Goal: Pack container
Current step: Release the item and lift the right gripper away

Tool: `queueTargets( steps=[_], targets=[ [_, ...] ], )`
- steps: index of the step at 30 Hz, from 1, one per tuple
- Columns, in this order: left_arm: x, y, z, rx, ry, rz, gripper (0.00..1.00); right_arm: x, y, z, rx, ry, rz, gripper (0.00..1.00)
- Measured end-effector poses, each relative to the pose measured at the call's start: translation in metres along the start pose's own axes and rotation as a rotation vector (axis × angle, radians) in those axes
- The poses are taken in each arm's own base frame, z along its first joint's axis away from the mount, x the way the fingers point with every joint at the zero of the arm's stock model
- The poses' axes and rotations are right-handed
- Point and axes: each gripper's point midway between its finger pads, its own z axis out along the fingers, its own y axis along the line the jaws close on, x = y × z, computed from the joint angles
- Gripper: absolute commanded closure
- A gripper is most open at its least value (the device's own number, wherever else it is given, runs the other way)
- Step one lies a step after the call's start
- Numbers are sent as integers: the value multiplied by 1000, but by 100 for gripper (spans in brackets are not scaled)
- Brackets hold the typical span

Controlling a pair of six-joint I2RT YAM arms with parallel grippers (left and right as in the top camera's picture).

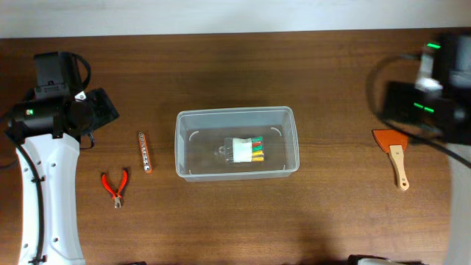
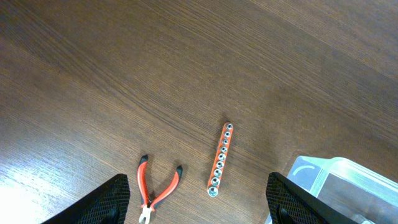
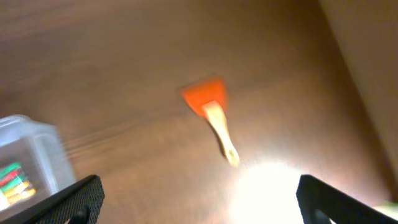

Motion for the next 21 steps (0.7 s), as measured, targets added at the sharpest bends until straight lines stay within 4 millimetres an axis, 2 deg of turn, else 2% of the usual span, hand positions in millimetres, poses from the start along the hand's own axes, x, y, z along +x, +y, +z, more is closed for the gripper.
queueTargets(
  steps=[5,7,9,11,15,21],
  targets=[
    [0,0,0,0,0,0,27,25,-83,3,149,89,291,1],
    [0,0,0,0,0,0,27,30,-106,9,175,107,351,1],
    [0,0,0,0,0,0,27,31,-118,21,157,125,351,1],
    [0,0,0,0,0,0,27,30,-119,40,97,150,310,1],
    [0,0,0,0,0,0,27,37,-98,95,-51,281,149,1],
    [0,0,0,0,-1,0,28,51,-77,179,-37,413,-56,1]
  ],
)
